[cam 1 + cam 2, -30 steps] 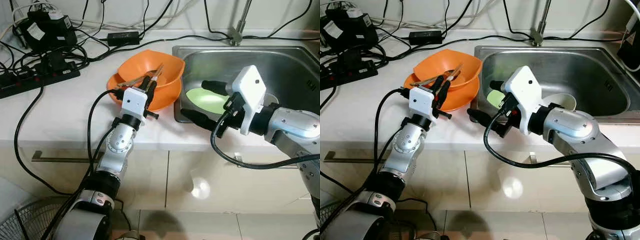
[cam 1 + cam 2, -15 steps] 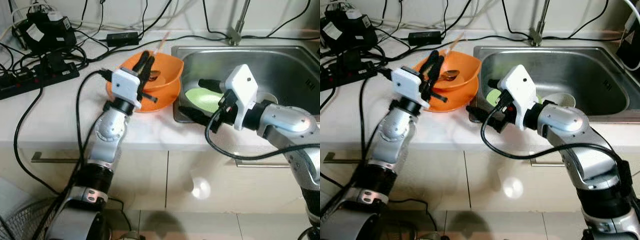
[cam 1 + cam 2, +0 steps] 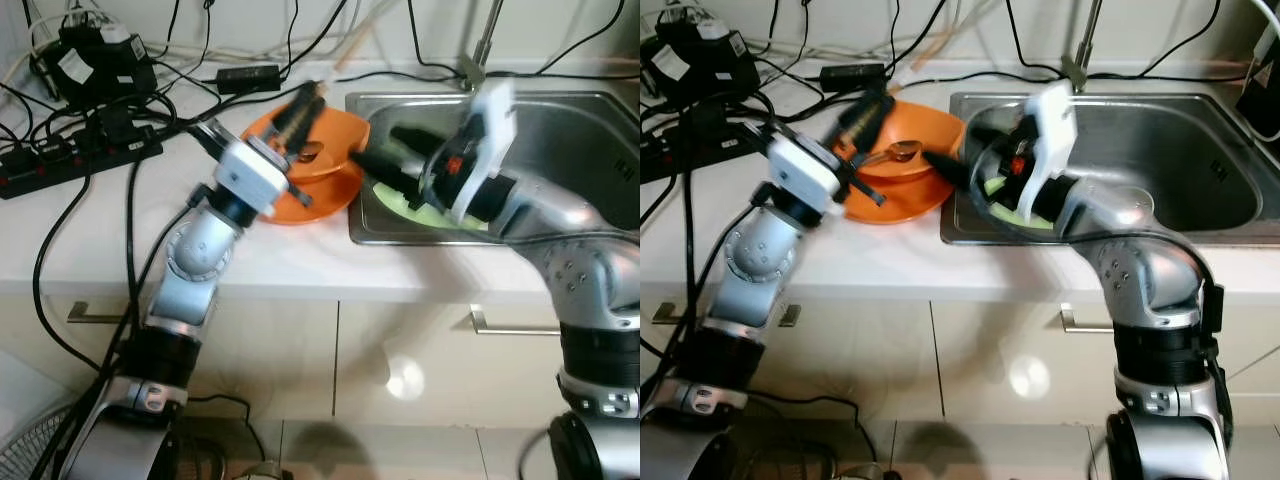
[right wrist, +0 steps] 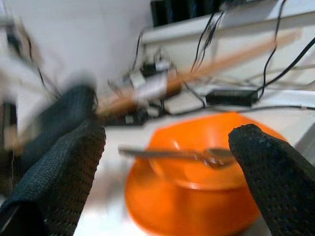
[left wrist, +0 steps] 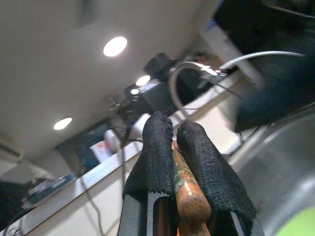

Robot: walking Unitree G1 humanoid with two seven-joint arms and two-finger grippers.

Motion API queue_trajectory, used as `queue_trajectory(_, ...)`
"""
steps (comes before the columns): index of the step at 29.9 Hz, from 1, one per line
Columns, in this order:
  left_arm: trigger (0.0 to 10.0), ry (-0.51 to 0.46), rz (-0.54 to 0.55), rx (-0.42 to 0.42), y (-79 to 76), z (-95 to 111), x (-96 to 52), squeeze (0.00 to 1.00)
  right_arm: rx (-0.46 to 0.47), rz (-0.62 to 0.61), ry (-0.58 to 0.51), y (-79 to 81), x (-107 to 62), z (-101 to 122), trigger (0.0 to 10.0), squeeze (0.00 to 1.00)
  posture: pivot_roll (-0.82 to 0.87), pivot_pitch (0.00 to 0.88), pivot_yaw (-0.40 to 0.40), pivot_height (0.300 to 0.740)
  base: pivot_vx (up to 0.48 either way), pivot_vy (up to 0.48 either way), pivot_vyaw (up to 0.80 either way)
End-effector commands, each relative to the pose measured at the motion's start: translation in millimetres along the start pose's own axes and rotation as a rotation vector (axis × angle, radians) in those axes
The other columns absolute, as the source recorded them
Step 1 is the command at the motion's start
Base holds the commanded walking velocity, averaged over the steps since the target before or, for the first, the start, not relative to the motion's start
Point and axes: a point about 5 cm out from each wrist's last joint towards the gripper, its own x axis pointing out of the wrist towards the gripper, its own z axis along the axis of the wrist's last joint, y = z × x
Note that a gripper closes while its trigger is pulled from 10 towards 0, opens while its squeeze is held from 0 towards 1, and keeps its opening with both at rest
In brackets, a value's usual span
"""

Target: Kitchen organization

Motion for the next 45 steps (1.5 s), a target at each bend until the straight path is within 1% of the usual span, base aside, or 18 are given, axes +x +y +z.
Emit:
queue_trajectory(1,0.0,-0.026,-0.041,0.036,-1.3,3.6,-0.5,0.00,0.070,-0.017,-0.019,-4.4,-0.2,1.9,10.0,0.00,0.00,0.029,0.050,0.740,0.000,0.000,0.00)
queue_trajectory(4,0.0,-0.025,-0.072,0.053,-7.2,1.9,-3.7,0.00,0.158,-0.024,-0.074,-6.7,2.0,8.1,10.0,0.00,0.00,0.032,0.048,0.740,0.000,0.000,0.00)
queue_trajectory(7,0.0,-0.029,-0.088,0.057,-12.4,0.4,-4.7,0.00,0.223,-0.027,-0.099,-7.4,3.0,11.7,10.0,0.00,0.00,0.034,0.047,0.740,0.000,0.000,0.00)
queue_trajectory(11,0.0,-0.068,-0.145,0.086,-23.6,2.3,-4.5,0.00,0.304,-0.040,-0.124,-9.0,5.3,13.2,10.0,0.00,0.00,0.037,0.043,0.740,0.000,0.000,0.00)
queue_trajectory(16,0.0,-0.094,-0.159,0.083,-30.2,4.9,-1.8,0.00,0.381,-0.046,-0.135,-10.1,8.3,13.2,10.0,0.00,-0.01,0.039,0.038,0.740,0.000,0.000,0.00)
queue_trajectory(19,0.0,-0.107,-0.162,0.086,-32.2,6.8,-0.8,0.00,0.403,-0.047,-0.134,-10.3,8.8,13.3,10.0,0.00,-0.01,0.041,0.036,0.740,0.000,0.000,0.00)
queue_trajectory(20,0.0,-0.131,-0.162,0.094,-33.8,10.0,1.1,0.00,0.429,-0.053,-0.132,-10.6,9.5,13.4,10.0,0.00,-0.01,0.043,0.032,0.740,0.000,0.000,0.00)
queue_trajectory(22,0.0,-0.138,-0.161,0.097,-34.3,11.1,1.8,0.00,0.438,-0.056,-0.131,-10.8,9.8,13.3,10.0,0.00,-0.01,0.044,0.029,0.740,0.000,0.000,0.00)
queue_trajectory(23,0.0,-0.147,-0.156,0.103,-34.3,12.4,2.6,0.00,0.451,-0.060,-0.129,-10.9,10.2,12.9,9.0,0.00,-0.02,0.046,0.028,0.740,0.000,0.000,0.00)
queue_trajectory(24,0.0,-0.155,-0.151,0.110,-34.2,13.6,3.3,0.00,0.464,-0.061,-0.126,-10.8,10.6,12.4,9.3,0.00,-0.02,0.046,0.028,0.740,0.000,0.000,0.00)
queue_trajectory(25,0.0,-0.160,-0.147,0.114,-34.1,14.5,4.1,0.00,0.474,-0.062,-0.122,-10.5,11.0,12.0,10.0,0.00,-0.02,0.046,0.025,0.740,0.000,0.000,0.00)
queue_trajectory(29,0.0,-0.170,-0.133,0.119,-33.8,16.6,7.7,0.00,0.513,-0.088,-0.094,-12.3,14.2,8.1,10.0,0.00,-0.02,0.049,0.023,0.740,0.000,0.000,0.00)
queue_trajectory(33,0.0,-0.172,-0.128,0.124,-33.7,16.8,8.7,0.00,0.516,-0.105,-0.080,-14.6,14.9,6.7,10.0,0.00,-0.02,0.049,0.023,0.740,0.000,0.000,0.00)
queue_trajectory(37,0.0,-0.168,-0.115,0.127,-33.3,16.5,9.8,0.00,0.517,-0.169,-0.093,-24.9,12.7,7.9,10.0,0.00,-0.02,0.048,0.019,0.740,0.000,0.000,0.00)
queue_trajectory(40,0.0,-0.166,-0.114,0.124,-33.9,16.4,9.9,0.00,0.520,-0.187,-0.092,-27.2,12.7,6.9,10.0,0.00,-0.02,0.048,0.019,0.740,0.000,0.000,0.00)
queue_trajectory(41,0.0,-0.167,-0.115,0.121,-34.3,16.4,9.9,0.00,0.519,-0.192,-0.092,-27.9,12.7,6.7,6.3,0.00,-0.02,0.048,0.018,0.740,0.000,0.000,0.00)
queue_trajectory(42,0.0,-0.168,-0.116,0.120,-34.8,16.5,9.9,0.00,0.521,-0.198,-0.093,-28.8,12.6,6.6,0.0,0.00,-0.02,0.047,0.016,0.740,0.000,0.000,0.00)
queue_trajectory(45,0.0,-0.168,-0.118,0.120,-35.6,16.1,8.9,0.00,0.525,-0.212,-0.092,-30.9,12.0,7.0,0.0,0.00,-0.03,0.046,0.016,0.740,0.000,0.000,0.00)
